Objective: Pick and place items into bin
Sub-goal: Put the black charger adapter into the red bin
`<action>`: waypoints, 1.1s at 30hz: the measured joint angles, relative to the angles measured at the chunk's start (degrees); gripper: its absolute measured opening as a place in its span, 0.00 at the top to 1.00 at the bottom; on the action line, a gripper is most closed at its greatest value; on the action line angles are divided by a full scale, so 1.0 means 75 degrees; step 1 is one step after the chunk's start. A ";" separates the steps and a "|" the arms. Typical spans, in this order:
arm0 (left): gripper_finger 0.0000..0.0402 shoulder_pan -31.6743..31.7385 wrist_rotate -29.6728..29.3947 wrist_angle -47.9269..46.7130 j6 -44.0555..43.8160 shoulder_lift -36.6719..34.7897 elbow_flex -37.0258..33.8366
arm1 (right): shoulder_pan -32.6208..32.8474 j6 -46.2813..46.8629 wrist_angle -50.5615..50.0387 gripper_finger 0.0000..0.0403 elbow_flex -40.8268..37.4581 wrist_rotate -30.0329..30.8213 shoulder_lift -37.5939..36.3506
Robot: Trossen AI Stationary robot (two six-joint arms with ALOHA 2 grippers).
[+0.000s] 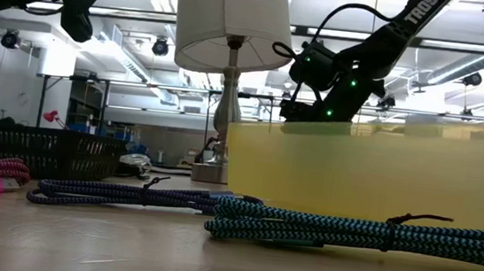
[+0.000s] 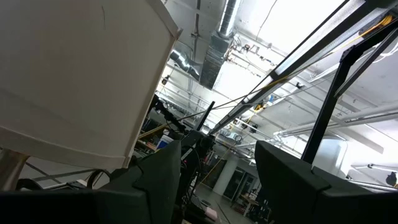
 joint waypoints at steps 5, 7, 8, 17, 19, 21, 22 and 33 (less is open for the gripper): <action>0.53 0.0000 0.0003 0.0002 0.0000 0.0000 0.0000 | -0.0016 -0.0026 -0.0061 0.40 0.0000 -0.0002 0.0000; 0.53 0.0000 0.0003 0.0003 0.0000 0.0000 0.0000 | -0.0016 -0.0018 -0.0062 0.41 0.0000 -0.0128 -0.0002; 0.53 0.0000 0.0003 0.0000 0.0000 0.0000 0.0000 | -0.0016 -0.0001 -0.0069 0.41 0.0000 -0.0223 -0.0003; 0.53 0.0000 0.0003 0.0001 0.0000 0.0000 0.0000 | -0.0013 0.0201 -0.0376 0.43 -0.0009 -0.0571 -0.0011; 0.53 0.0000 0.0003 0.0001 0.0000 0.0000 0.0000 | -0.0010 0.0201 -0.0463 0.43 -0.0009 -0.0576 -0.0017; 0.53 0.0000 0.0003 0.0000 -0.0001 0.0000 0.0000 | -0.0012 0.0185 -0.0486 0.42 -0.0009 -0.0575 -0.0025; 0.53 0.0000 0.0003 0.0001 -0.0001 0.0000 0.0000 | -0.0010 0.0173 -0.0486 0.42 -0.0009 -0.0574 -0.0026; 0.53 0.0000 0.0003 -0.0002 -0.0001 0.0000 -0.0011 | -0.0173 0.0087 -0.0512 0.50 -0.0020 -0.0536 -0.0060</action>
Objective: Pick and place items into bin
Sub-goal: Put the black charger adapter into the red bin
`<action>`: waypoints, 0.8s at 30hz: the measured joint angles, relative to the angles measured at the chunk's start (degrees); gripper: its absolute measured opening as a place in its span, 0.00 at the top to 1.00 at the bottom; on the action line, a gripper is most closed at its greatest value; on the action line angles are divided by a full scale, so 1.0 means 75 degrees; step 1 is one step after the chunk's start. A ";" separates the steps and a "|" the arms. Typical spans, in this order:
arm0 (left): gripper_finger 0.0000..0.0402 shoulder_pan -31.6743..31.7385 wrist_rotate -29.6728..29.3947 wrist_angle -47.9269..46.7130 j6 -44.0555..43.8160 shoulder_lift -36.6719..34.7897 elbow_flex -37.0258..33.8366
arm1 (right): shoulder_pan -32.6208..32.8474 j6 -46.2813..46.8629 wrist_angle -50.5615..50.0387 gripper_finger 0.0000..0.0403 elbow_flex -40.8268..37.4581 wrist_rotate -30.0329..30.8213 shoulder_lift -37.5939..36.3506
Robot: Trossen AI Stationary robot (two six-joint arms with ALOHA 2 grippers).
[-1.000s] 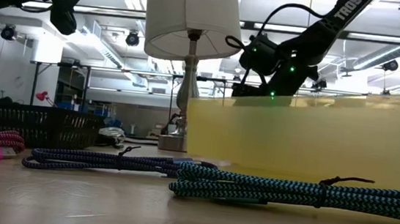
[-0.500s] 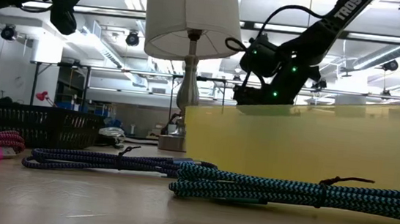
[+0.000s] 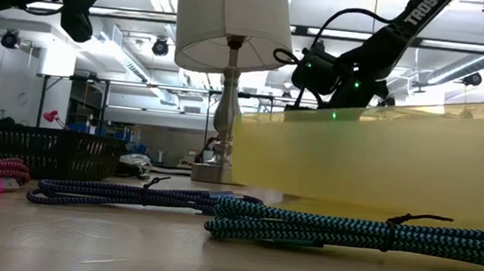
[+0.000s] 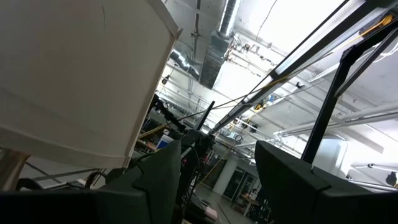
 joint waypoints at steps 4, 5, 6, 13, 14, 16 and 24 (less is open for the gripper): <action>0.53 0.0000 0.0000 0.0004 -0.0002 0.0001 -0.0020 | -0.0004 -0.0096 -0.0006 0.58 0.0000 0.0023 -0.0074; 0.53 0.0000 0.0000 -0.0001 -0.0002 0.0003 -0.0027 | -0.0004 -0.0100 -0.0009 0.60 0.0000 0.0036 -0.0093; 0.53 0.0000 0.0000 0.0001 -0.0005 0.0003 -0.0033 | -0.0004 -0.0099 -0.0009 0.62 0.0000 0.0044 -0.0103; 0.53 0.0000 0.0000 0.0002 -0.0011 0.0003 -0.0071 | -0.0007 -0.0102 -0.0068 0.66 -0.0006 0.0038 -0.0312; 0.53 0.0000 0.0000 0.0002 -0.0011 0.0003 -0.0071 | -0.0007 -0.0099 -0.0104 0.65 -0.0006 0.0032 -0.0342; 0.53 0.0000 0.0000 0.0002 -0.0009 0.0003 -0.0071 | -0.0005 -0.0087 -0.0220 0.63 -0.0006 0.0047 -0.0400; 0.53 0.0000 0.0000 0.0008 -0.0008 0.0014 -0.0088 | -0.0004 0.0121 -0.0694 0.66 -0.0006 0.0052 -0.0807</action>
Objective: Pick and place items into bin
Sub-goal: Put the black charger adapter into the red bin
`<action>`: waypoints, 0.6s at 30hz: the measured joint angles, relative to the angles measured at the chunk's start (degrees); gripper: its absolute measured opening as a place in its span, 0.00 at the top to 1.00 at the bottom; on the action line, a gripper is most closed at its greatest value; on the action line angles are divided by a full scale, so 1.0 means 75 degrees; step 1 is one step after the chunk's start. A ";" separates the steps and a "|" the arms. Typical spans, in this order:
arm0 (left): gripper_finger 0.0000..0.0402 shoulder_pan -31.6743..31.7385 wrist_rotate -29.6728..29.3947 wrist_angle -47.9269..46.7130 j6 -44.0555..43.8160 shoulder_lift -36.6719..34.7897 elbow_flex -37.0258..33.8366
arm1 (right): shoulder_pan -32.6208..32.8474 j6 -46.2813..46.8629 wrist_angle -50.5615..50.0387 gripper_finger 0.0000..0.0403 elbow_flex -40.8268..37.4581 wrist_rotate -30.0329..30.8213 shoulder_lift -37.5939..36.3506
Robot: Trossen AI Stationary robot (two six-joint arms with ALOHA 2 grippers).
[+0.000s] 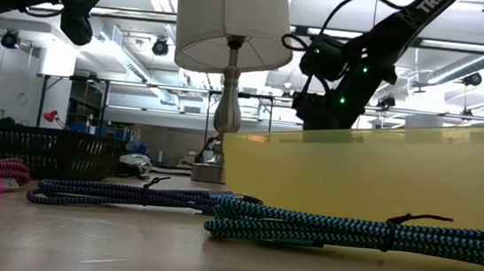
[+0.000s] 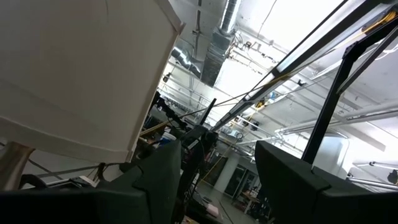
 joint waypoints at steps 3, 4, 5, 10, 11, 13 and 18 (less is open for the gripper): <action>0.53 0.0000 -0.0001 0.0000 0.0000 -0.0007 0.0000 | 0.0000 0.0111 -0.0136 0.66 0.0003 0.0003 -0.0261; 0.53 0.0000 0.0000 -0.0002 0.0000 -0.0008 0.0000 | 0.0000 0.0177 -0.0164 0.66 0.0003 0.0005 -0.0352; 0.53 0.0000 0.0000 -0.0003 0.0000 -0.0008 -0.0003 | 0.0000 0.0204 -0.0179 0.66 0.0003 0.0006 -0.0450; 0.53 0.0000 -0.0003 -0.0003 0.0000 -0.0008 -0.0003 | 0.0006 0.0388 -0.0327 0.65 0.0006 0.0005 -0.1037; 0.53 0.0000 -0.0001 -0.0003 0.0000 -0.0006 -0.0006 | 0.0006 0.0462 -0.0375 0.65 0.0006 0.0000 -0.1159; 0.53 0.0000 -0.0002 -0.0003 0.0000 -0.0008 -0.0007 | 0.0031 0.0626 -0.0517 0.66 0.0006 -0.0006 -0.1410; 0.53 0.0000 0.0000 -0.0003 0.0000 -0.0008 -0.0009 | 0.0108 0.0713 -0.0931 0.66 0.0006 -0.0001 -0.2052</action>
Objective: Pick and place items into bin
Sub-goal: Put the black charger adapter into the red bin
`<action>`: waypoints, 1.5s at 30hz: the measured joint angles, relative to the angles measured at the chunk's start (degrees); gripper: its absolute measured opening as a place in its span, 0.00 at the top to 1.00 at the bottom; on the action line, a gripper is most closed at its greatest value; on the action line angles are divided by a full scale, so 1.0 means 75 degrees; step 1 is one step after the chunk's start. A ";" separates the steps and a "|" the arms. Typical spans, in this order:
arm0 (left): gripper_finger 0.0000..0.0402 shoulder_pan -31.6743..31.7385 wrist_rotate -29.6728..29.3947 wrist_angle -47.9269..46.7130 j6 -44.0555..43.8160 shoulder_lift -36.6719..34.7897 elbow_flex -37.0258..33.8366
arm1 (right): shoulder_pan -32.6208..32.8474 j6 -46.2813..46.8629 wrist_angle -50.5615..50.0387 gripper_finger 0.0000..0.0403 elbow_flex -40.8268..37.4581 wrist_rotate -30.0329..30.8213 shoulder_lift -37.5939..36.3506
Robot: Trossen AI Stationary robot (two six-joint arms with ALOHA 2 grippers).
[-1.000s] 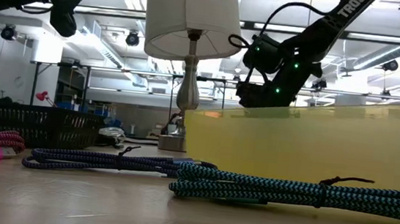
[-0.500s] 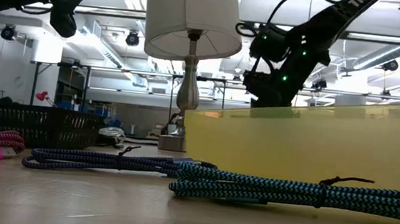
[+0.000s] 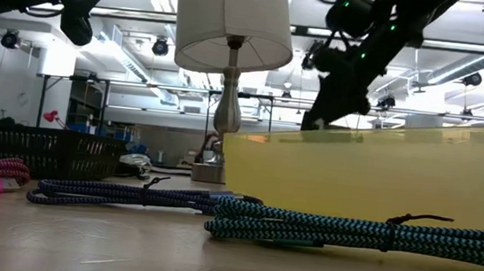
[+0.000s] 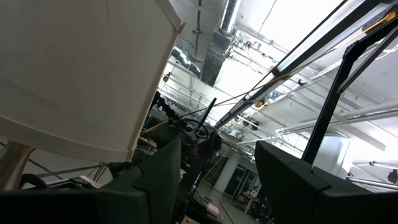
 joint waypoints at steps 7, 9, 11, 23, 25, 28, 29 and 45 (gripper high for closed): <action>0.53 0.0000 -0.0003 -0.0003 0.0000 0.0009 0.0000 | -0.0006 -0.0064 -0.0701 0.66 -0.0003 0.0144 -0.0795; 0.53 0.0000 -0.0003 0.0000 0.0000 0.0009 -0.0002 | -0.0020 -0.0147 -0.0859 0.66 -0.0006 0.0169 -0.1006; 0.53 0.0000 -0.0003 0.0000 0.0000 0.0006 -0.0003 | -0.0055 -0.0154 -0.1006 0.66 -0.0011 0.0198 -0.1175; 0.53 0.0000 -0.0003 0.0000 0.0000 0.0009 -0.0006 | -0.0292 -0.0379 -0.1907 0.65 -0.0346 0.0230 -0.1699; 0.53 0.0000 -0.0003 -0.0003 0.0000 0.0007 -0.0006 | -0.0388 -0.0380 -0.1918 0.65 -0.0515 0.0228 -0.1730; 0.53 0.0000 0.0000 -0.0002 0.0000 0.0000 -0.0006 | -0.0575 -0.0429 -0.1916 0.65 -0.0761 0.0227 -0.1751; 0.53 0.0000 0.0000 -0.0004 0.0000 0.0000 -0.0006 | -0.0642 -0.0478 -0.1920 0.65 -0.0831 0.0228 -0.1750; 0.53 0.0000 0.0000 -0.0003 0.0017 0.0009 -0.0006 | -0.1895 -0.1491 -0.1667 0.65 -0.1140 0.0183 -0.1744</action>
